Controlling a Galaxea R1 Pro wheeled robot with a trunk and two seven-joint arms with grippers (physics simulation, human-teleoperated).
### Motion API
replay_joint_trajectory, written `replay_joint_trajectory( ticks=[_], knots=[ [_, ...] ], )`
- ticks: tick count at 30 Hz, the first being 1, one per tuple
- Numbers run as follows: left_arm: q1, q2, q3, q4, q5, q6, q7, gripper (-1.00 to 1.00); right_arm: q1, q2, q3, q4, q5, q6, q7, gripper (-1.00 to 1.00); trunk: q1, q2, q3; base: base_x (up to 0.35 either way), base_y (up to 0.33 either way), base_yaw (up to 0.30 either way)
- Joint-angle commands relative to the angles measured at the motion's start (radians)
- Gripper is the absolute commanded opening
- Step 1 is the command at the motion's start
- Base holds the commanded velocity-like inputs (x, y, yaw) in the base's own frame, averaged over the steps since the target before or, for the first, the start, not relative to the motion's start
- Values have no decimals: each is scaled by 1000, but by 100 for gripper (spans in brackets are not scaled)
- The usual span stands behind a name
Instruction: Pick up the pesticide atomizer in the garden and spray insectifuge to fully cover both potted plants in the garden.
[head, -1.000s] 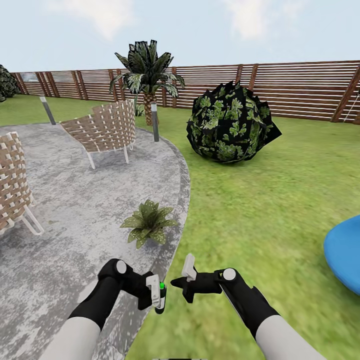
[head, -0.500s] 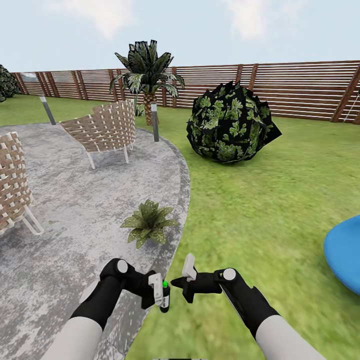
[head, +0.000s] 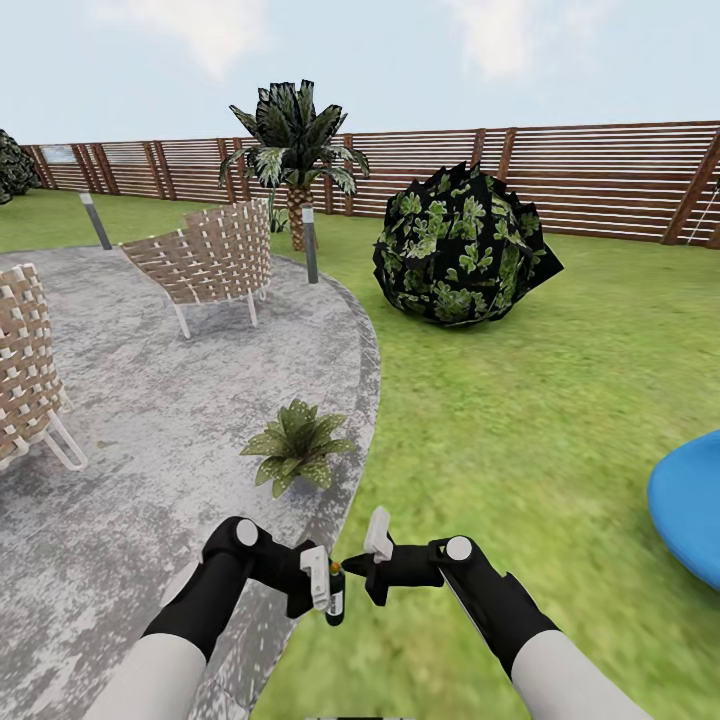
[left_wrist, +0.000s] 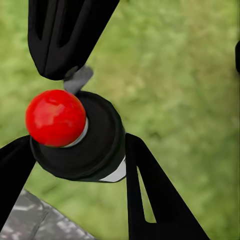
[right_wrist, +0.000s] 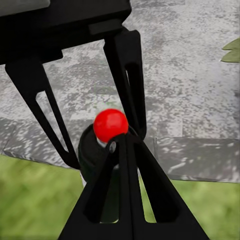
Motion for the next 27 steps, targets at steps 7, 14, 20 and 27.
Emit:
replay_joint_trajectory(
  ticks=[7,14,20,27],
  knots=[
    [-1,2,-1,-1,-4,3,-1,-100,0,0,-1,-1,9,-5,2,-100,0,0,-1,0,0,0],
    [0,97,3,2,-30,2,9,-100,0,-1,-1,-1,9,-5,2,-100,0,0,-1,0,0,0],
    [93,265,5,2,-32,-2,11,-100,0,-5,-3,1,11,-5,2,100,0,0,-1,0,0,0],
    [129,320,229,17,-6,11,246,-100,0,-67,-1,103,12,-10,-109,100,0,0,-1,0,0,0]
  ],
)
